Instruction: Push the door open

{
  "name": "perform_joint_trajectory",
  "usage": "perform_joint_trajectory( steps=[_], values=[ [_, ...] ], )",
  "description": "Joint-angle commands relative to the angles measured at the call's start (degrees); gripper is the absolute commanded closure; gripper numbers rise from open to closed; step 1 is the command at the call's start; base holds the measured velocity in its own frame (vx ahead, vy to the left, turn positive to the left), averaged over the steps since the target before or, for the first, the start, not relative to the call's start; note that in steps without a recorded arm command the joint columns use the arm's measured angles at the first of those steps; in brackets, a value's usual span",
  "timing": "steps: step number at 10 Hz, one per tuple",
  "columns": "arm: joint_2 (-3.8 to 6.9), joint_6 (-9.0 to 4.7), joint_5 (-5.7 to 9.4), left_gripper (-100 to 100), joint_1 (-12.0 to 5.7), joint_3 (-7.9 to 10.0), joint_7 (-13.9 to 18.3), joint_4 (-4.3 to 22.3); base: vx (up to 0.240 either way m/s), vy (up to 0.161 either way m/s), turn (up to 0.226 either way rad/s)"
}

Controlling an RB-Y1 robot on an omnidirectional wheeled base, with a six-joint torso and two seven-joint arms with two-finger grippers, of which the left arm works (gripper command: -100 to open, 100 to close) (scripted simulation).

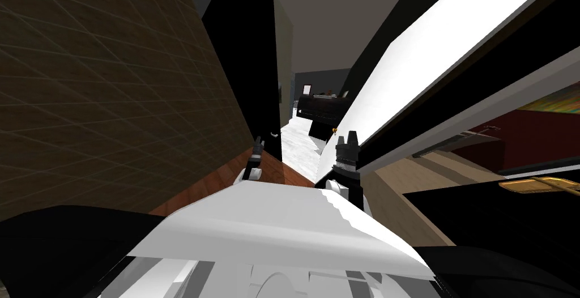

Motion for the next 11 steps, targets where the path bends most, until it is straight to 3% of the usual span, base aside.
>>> perform_joint_trajectory(
  steps=[1, 3, 4, 7, 9, 11],
  values=[
    [0.01, -0.71, 0.13, -100, -1.18, -0.11, -0.1, 2.9, 0.056, 0.125, -0.184],
    [0.19, -1.40, 0.36, -100, -2.61, -0.15, -0.2, 6.8, 0.045, 0.139, -0.168],
    [0.19, -1.40, 0.36, -100, -2.61, -0.15, -0.2, 7.2, 0.032, 0.091, -0.080],
    [0.34, -2.44, 0.72, -100, -4.77, -0.21, -0.2, 13.0, 0.035, 0.091, -0.155],
    [0.39, -2.78, 0.83, -100, -5.48, -0.23, -0.2, 15.0, 0.039, 0.110, -0.125],
    [0.41, -3.45, 1.06, -100, -6.88, -0.26, -0.3, 18.6, 0.014, 0.096, -0.122]
  ],
)
